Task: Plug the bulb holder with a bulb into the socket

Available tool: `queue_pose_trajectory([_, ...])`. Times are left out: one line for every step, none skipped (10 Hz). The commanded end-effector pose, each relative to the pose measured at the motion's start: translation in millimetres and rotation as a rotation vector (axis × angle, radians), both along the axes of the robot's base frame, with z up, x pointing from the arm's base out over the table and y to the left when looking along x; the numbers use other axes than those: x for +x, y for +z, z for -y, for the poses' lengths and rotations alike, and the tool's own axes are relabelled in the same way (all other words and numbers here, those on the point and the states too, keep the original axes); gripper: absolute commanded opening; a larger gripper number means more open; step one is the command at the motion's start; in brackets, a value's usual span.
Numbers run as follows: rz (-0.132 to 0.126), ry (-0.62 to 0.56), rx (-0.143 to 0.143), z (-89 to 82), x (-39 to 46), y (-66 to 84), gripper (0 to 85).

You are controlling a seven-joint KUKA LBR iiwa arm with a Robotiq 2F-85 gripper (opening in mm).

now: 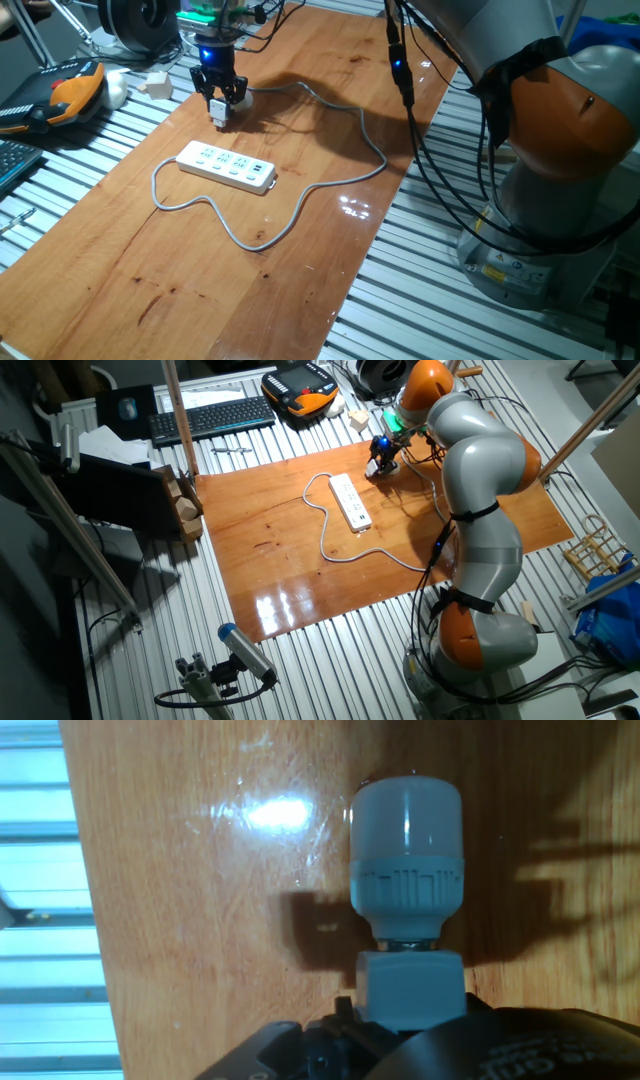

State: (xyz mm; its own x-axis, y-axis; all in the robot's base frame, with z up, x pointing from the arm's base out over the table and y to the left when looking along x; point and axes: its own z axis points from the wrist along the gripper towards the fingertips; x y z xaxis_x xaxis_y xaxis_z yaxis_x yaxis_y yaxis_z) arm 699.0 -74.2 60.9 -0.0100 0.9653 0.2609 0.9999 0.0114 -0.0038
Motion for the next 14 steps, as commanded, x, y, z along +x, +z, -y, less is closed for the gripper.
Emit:
queue_pose_trajectory([0.002, 0.006, 0.0, 0.1, -0.4, 0.6, 34.0])
queue_pose_trajectory([0.005, 0.016, -0.001, 0.1, -1.1, 1.5, 0.0])
queue_pose_trajectory([0.008, 0.023, -0.011, 0.3, -2.0, 3.2, 0.0])
queue_pose_trajectory([0.009, 0.033, -0.024, 0.5, -3.0, 5.3, 0.0])
queue_pose_trajectory([0.008, 0.036, -0.047, -0.5, -4.6, 7.5, 0.0])
queue_pose_trajectory([0.007, 0.038, -0.078, -3.5, -7.5, 10.8, 0.0])
queue_pose_trajectory([0.003, 0.034, -0.098, -8.1, -11.2, 15.7, 0.0])
queue_pose_trajectory([-0.004, 0.024, -0.115, -14.6, -15.1, 21.1, 0.0])
queue_pose_trajectory([-0.007, 0.023, -0.138, -20.9, -20.8, 24.7, 0.0])
queue_pose_trajectory([-0.004, 0.036, -0.165, -26.3, -26.9, 24.9, 0.0])
queue_pose_trajectory([0.001, 0.054, -0.176, -30.4, -31.6, 25.1, 0.0])
queue_pose_trajectory([0.004, 0.082, -0.182, -32.1, -35.4, 26.5, 0.0])
queue_pose_trajectory([0.003, 0.127, -0.182, -31.2, -37.9, 29.4, 0.0])
queue_pose_trajectory([0.002, 0.163, -0.185, -28.5, -38.4, 32.8, 0.0])
